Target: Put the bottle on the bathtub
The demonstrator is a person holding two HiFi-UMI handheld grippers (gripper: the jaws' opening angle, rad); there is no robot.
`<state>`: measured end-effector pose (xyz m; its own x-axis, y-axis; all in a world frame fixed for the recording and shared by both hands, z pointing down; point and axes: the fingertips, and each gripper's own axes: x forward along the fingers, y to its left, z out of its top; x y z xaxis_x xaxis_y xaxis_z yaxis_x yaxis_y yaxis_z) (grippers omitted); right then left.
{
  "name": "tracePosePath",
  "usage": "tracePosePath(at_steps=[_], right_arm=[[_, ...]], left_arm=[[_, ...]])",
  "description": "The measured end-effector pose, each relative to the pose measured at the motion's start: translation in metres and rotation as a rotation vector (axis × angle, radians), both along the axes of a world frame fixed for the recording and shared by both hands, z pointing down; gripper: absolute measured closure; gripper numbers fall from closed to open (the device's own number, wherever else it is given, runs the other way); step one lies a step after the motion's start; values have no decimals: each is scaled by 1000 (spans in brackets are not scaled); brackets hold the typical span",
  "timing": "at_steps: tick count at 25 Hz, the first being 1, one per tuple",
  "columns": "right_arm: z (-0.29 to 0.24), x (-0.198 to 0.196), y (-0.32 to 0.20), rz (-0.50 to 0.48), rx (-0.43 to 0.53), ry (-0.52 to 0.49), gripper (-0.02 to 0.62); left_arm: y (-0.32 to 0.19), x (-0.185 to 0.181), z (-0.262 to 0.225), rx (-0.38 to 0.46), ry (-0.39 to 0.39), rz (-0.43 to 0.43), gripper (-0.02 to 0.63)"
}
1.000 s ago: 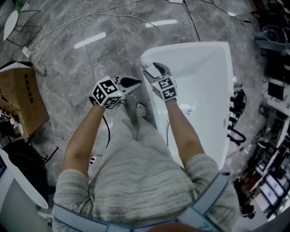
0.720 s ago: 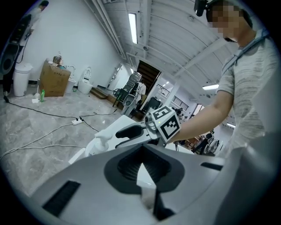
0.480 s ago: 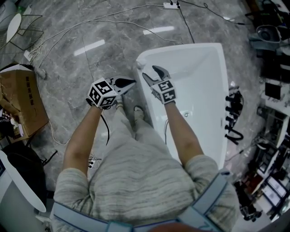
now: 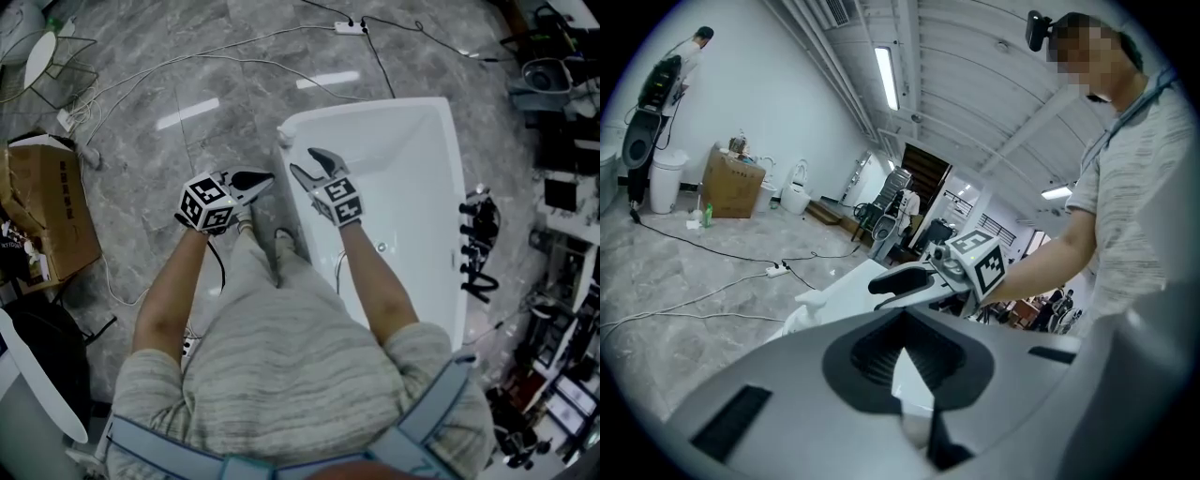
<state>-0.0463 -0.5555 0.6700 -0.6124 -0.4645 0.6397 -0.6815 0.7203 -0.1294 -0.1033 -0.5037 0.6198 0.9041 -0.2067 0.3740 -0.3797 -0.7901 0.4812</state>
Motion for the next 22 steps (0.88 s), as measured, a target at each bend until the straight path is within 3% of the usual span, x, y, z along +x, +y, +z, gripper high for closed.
tracePosePath(at_steps=[12, 15, 20, 22], right_arm=[[-74, -20, 50, -141, 97, -93, 381], [-95, -19, 58, -152, 122, -118, 448], [-133, -16, 69, -175, 161, -160, 592], [-148, -17, 72, -194, 166, -190, 592]], left_arm=[[27, 3, -47, 55, 65, -115, 603], [25, -1, -64, 82, 88, -177, 603], [29, 1, -91, 151, 83, -176, 603], [30, 2, -104, 185, 77, -166, 603]])
